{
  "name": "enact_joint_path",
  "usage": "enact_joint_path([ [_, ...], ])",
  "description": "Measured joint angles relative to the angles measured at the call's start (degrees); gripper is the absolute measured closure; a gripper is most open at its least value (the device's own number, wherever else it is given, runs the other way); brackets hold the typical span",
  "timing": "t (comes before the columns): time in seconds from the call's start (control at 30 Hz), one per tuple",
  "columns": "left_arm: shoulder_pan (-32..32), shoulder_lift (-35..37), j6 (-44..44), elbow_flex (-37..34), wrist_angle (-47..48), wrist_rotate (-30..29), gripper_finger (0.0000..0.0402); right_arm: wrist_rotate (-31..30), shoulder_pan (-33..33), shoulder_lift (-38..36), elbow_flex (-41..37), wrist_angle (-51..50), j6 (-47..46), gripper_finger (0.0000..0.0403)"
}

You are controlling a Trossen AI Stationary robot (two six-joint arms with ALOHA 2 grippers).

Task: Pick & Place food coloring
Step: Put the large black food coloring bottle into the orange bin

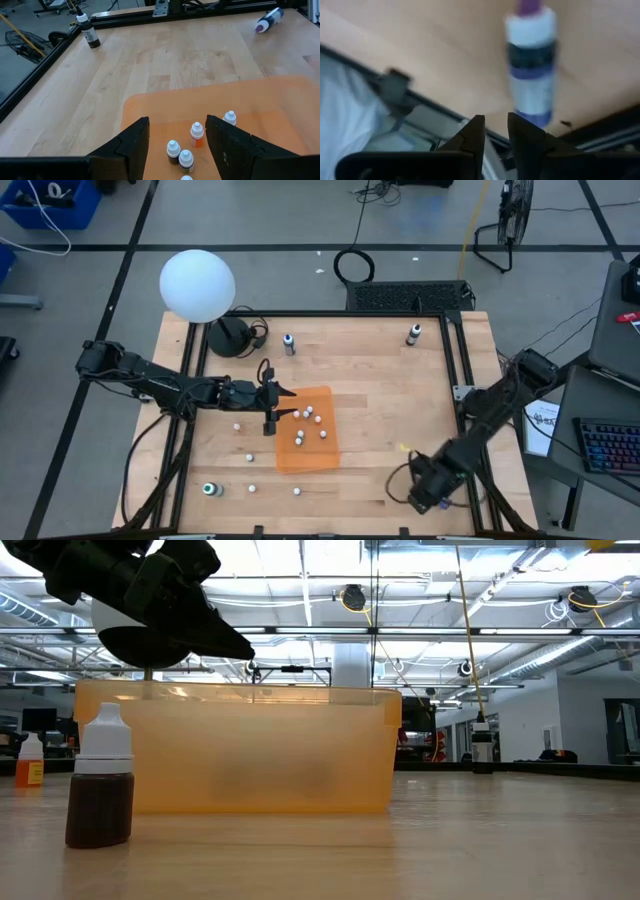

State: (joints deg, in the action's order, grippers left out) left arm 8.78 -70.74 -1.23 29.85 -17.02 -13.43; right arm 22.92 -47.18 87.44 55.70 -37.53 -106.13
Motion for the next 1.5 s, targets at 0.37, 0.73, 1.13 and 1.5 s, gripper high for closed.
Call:
enact_joint_path([
  [0.37,0.0,0.0,0.0,0.0,0.0,0.0,0.0204,-15.5,-7.3,-0.1,-2.5,-4.6,-5.9,0.0317],
  [0.73,0.0,0.0,0.0,0.0,0.0,0.0,0.0204,-15.7,-7.3,-0.3,-14.4,18.5,-7.0,0.0316],
  [1.13,0.0,0.0,0.0,0.0,0.0,0.0,0.0204,-22.7,-7.2,-0.8,-25.7,24.4,-6.5,0.0316],
  [1.5,0.0,0.0,0.0,0.0,-0.2,0.0,0.0204,-26.5,-4.8,-4.4,-27.0,26.5,0.4,0.0316],
])
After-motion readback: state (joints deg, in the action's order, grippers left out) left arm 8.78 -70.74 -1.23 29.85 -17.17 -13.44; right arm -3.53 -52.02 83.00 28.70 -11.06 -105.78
